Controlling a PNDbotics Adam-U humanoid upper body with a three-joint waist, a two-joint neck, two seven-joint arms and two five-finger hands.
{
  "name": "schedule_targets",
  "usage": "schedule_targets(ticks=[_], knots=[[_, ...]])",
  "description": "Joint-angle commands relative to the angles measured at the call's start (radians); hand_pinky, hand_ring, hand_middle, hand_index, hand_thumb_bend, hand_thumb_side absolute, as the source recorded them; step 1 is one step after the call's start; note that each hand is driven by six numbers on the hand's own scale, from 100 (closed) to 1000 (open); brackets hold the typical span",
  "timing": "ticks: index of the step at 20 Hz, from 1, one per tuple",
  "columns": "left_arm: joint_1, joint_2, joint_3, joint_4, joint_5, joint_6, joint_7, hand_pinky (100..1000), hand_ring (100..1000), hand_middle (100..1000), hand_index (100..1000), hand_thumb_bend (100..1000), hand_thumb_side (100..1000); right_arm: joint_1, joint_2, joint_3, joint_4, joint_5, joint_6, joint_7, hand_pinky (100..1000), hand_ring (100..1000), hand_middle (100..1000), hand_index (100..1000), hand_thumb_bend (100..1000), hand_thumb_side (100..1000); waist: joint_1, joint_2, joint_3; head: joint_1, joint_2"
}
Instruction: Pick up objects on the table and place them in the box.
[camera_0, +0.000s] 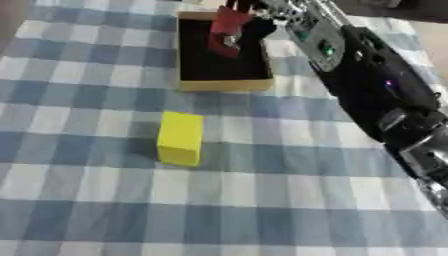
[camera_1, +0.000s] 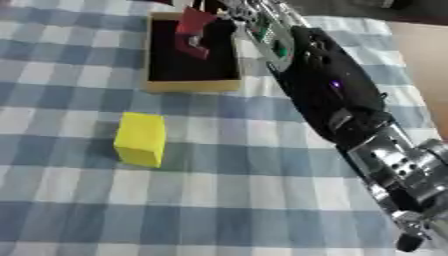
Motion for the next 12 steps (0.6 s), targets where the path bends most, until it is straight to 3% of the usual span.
schedule_targets(ticks=[1, 3, 7, 12], knots=[[-0.011, 0.012, 0.002, -0.017, 0.006, -0.001, -0.004, 651, 671, 658, 896, 115, 914, -0.023, -0.007, -0.015, 0.003, 0.028, -0.008, -0.007, 787, 794, 573, 717, 157, 356, 0.007, -0.020, 0.001, -0.002, -0.010], [-0.011, 0.012, 0.002, -0.017, 0.007, 0.000, -0.004, 651, 671, 658, 896, 114, 914, -0.024, -0.005, -0.017, 0.009, 0.048, -0.009, -0.005, 807, 840, 658, 791, 226, 373, 0.007, -0.021, 0.002, -0.002, -0.010], [-0.009, 0.012, 0.003, -0.017, 0.007, 0.001, -0.005, 652, 670, 659, 896, 113, 913, -0.023, -0.005, -0.026, 0.013, 0.095, -0.006, -0.001, 837, 893, 763, 848, 298, 399, 0.006, -0.022, 0.002, 0.000, -0.009], [-0.008, 0.013, 0.004, -0.017, 0.007, 0.002, -0.006, 652, 670, 660, 896, 113, 913, -0.022, -0.011, -0.033, -0.010, 0.128, 0.010, -0.003, 851, 914, 785, 876, 345, 384, 0.007, -0.026, -0.003, 0.004, -0.006]])
